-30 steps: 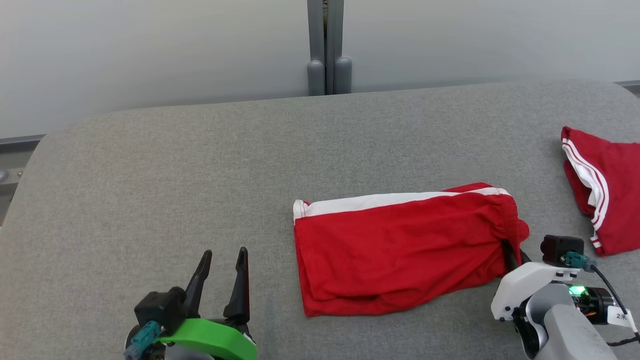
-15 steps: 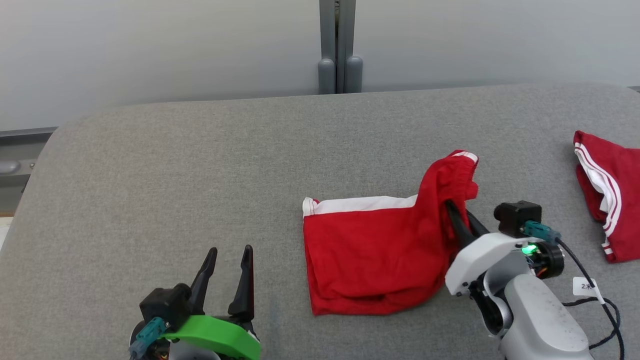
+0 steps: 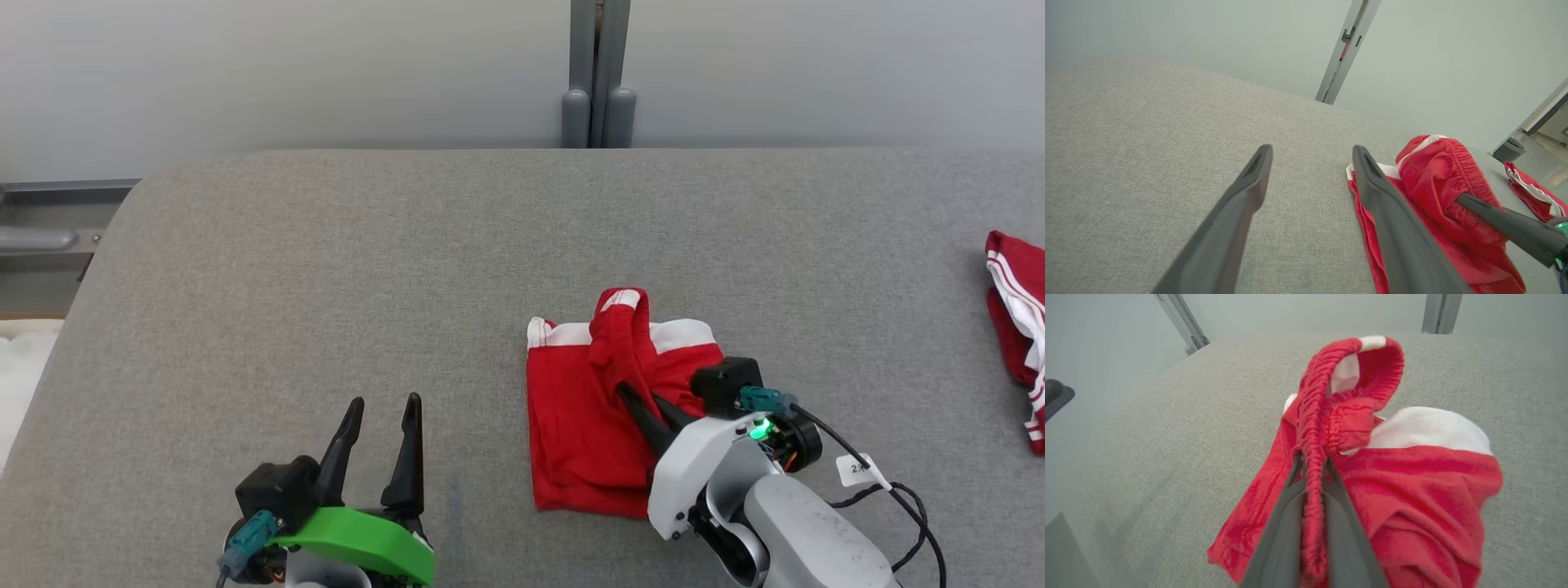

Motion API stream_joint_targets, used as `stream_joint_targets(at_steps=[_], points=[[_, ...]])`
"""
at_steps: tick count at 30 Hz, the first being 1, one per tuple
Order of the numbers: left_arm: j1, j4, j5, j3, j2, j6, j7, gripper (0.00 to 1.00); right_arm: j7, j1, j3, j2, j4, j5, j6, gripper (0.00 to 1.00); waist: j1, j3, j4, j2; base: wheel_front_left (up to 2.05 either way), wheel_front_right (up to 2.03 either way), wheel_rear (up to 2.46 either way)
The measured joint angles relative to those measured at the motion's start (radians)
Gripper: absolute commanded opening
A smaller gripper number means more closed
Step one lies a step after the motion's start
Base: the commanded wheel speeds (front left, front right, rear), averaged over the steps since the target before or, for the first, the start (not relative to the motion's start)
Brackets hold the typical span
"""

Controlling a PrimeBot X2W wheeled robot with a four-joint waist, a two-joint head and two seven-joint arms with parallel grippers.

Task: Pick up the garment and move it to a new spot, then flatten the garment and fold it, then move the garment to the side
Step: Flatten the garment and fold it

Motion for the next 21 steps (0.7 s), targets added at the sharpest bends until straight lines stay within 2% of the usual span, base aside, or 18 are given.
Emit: stream_joint_targets(at_steps=[3,4,5,6,7,13,17,21], points=[[-0.001,0.004,0.000,0.002,-0.004,-0.001,0.000,1.00,-0.005,-0.019,0.029,0.000,0.037,0.015,0.000,0.00,0.0000,0.003,0.014,0.0000,0.00,0.00,0.00],[-0.001,0.005,0.000,0.002,-0.005,-0.002,0.000,1.00,-0.009,-0.025,0.035,0.000,0.046,0.015,0.000,0.13,0.0000,0.004,0.017,0.0000,0.00,0.00,0.00],[-0.002,0.006,0.000,0.002,-0.006,-0.002,0.000,1.00,-0.011,-0.032,0.046,0.000,0.056,0.015,0.000,0.32,0.0000,0.005,0.020,0.0000,0.00,0.00,0.00],[-0.002,0.007,0.000,0.003,-0.008,-0.003,0.000,1.00,-0.015,-0.039,0.056,-0.001,0.061,0.018,0.000,0.55,0.0000,0.007,0.023,0.0000,0.00,0.00,0.00],[-0.002,0.008,0.000,0.004,-0.009,-0.005,0.000,1.00,-0.018,-0.044,0.067,-0.001,0.062,0.023,0.000,1.00,0.0000,0.008,0.025,0.0000,0.00,0.00,0.00],[-0.002,0.008,0.005,0.016,-0.016,-0.008,0.000,1.00,-0.027,-0.067,0.173,0.001,0.042,0.013,0.000,1.00,0.0000,0.010,0.021,0.0000,0.00,0.00,0.00],[-0.003,0.007,0.010,0.021,-0.020,-0.011,0.000,1.00,-0.050,-0.067,0.174,0.000,0.019,0.014,0.000,1.00,0.0000,0.011,0.011,0.0000,0.00,0.00,0.00],[-0.009,0.004,0.020,0.023,-0.024,-0.018,0.000,1.00,-0.087,-0.067,0.131,0.000,0.002,-0.006,0.000,1.00,0.0000,0.011,-0.002,0.0000,0.00,0.00,0.00]])
